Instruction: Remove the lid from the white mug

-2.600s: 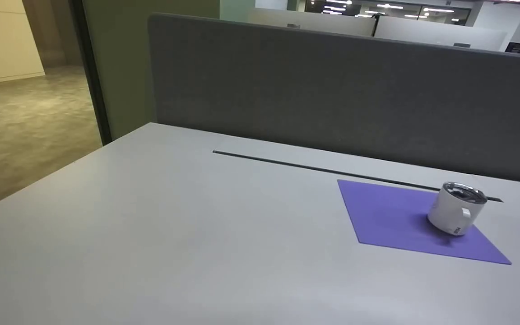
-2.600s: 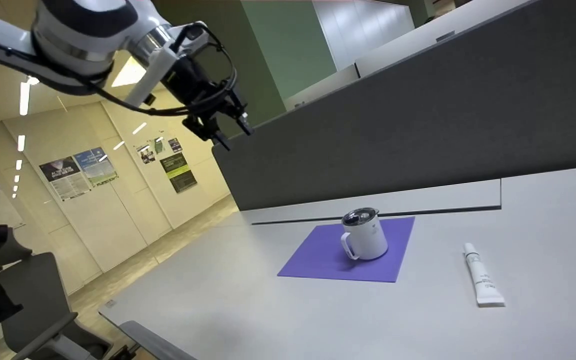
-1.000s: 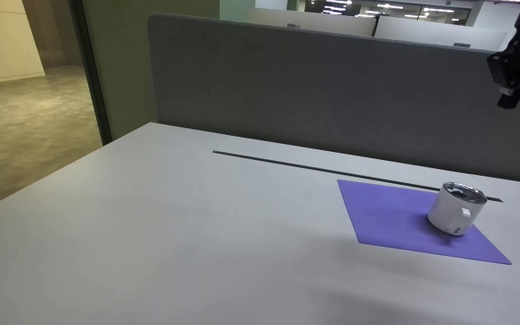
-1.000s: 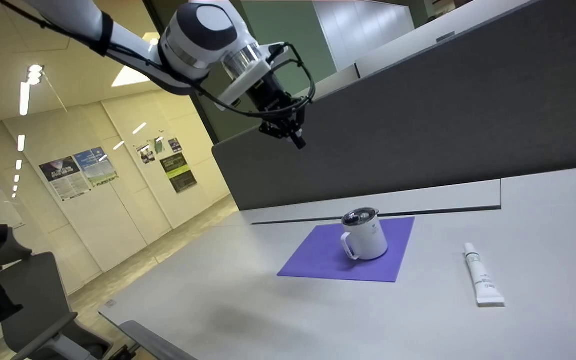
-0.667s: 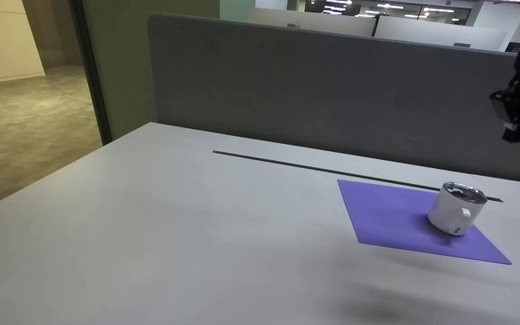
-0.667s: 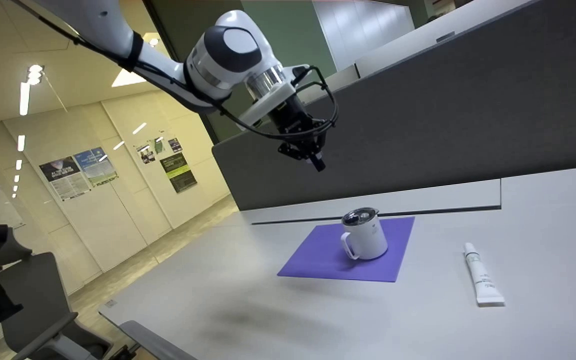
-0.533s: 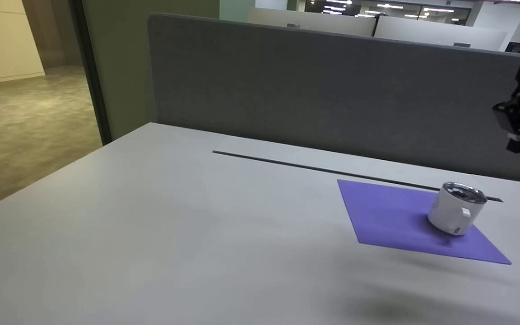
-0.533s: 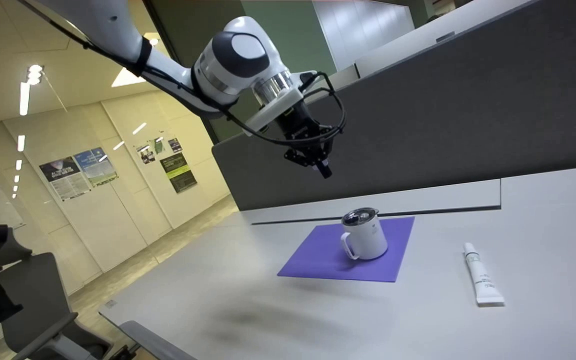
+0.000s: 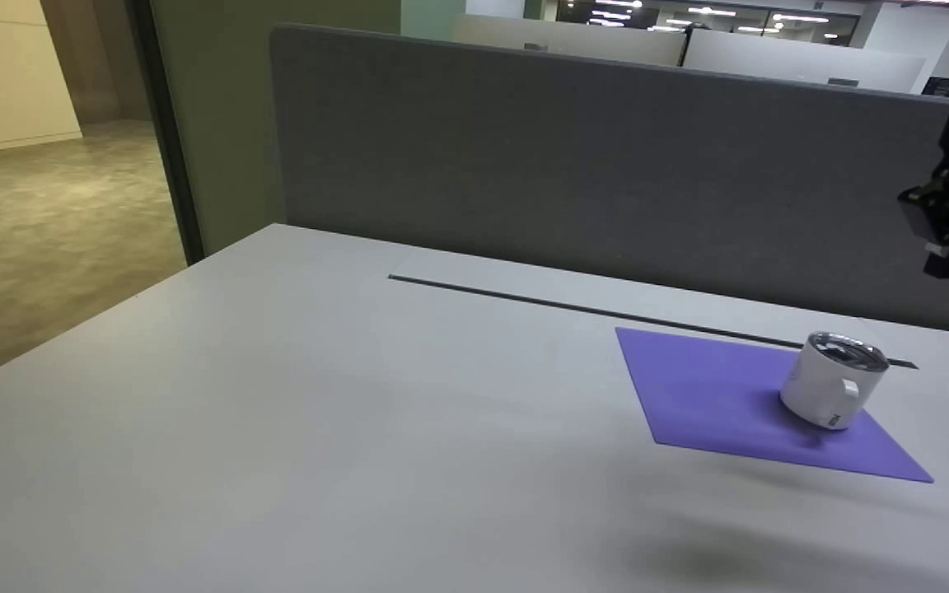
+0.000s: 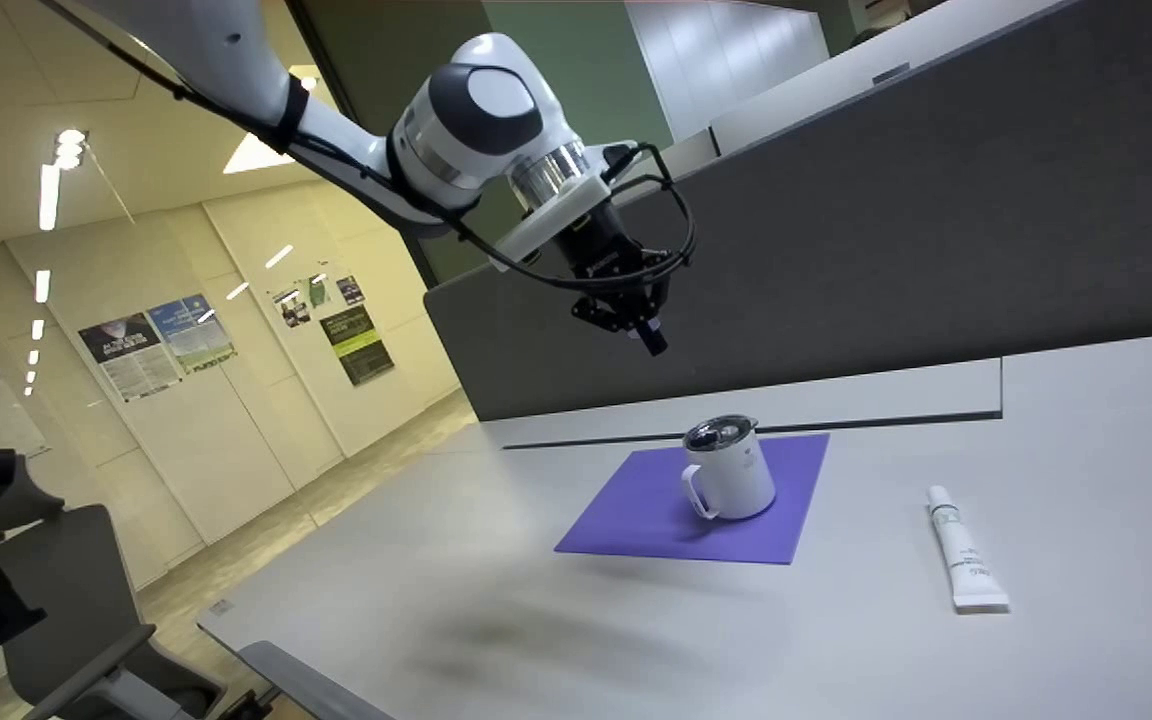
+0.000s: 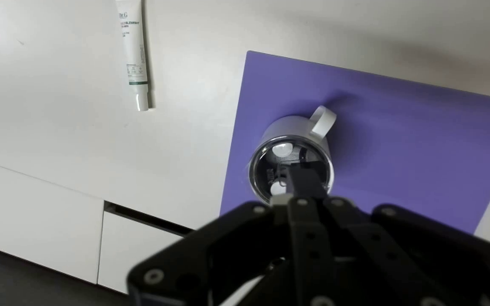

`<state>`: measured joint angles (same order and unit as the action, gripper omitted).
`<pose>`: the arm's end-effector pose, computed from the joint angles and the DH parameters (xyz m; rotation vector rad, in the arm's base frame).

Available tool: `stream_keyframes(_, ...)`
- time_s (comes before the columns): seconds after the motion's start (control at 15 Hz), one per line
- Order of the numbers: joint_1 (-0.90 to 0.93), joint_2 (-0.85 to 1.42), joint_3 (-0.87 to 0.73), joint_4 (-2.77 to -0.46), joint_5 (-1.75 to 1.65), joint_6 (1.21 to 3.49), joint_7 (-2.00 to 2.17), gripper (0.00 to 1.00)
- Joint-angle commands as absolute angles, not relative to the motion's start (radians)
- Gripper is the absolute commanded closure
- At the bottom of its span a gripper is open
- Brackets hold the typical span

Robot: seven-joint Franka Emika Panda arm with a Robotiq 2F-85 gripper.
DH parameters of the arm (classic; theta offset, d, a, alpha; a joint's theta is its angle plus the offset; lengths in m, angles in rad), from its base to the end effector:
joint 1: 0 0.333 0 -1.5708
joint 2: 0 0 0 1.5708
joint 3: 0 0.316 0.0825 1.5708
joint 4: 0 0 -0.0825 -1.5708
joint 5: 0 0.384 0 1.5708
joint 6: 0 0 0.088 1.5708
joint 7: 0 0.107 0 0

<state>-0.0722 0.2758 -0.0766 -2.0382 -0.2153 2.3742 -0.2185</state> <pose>0.5917 -0.0897 0.3147 2.9402 0.3307 0.0393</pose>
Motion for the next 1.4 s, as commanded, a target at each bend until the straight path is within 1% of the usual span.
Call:
stream_keyframes(0.0,-0.08,0.32,-0.081,-2.017,-0.22,2.434,-0.192,1.0)
stream_keyframes(0.27,-0.082,0.414,-0.099,-1.985,-0.234,2.539,-0.178,1.0)
stream_keyframes(0.73,-0.079,0.555,-0.106,-1.925,-0.219,2.604,-0.177,1.0)
stream_keyframes(1.33,-0.097,0.606,-0.056,-1.886,-0.131,2.613,-0.2,1.0)
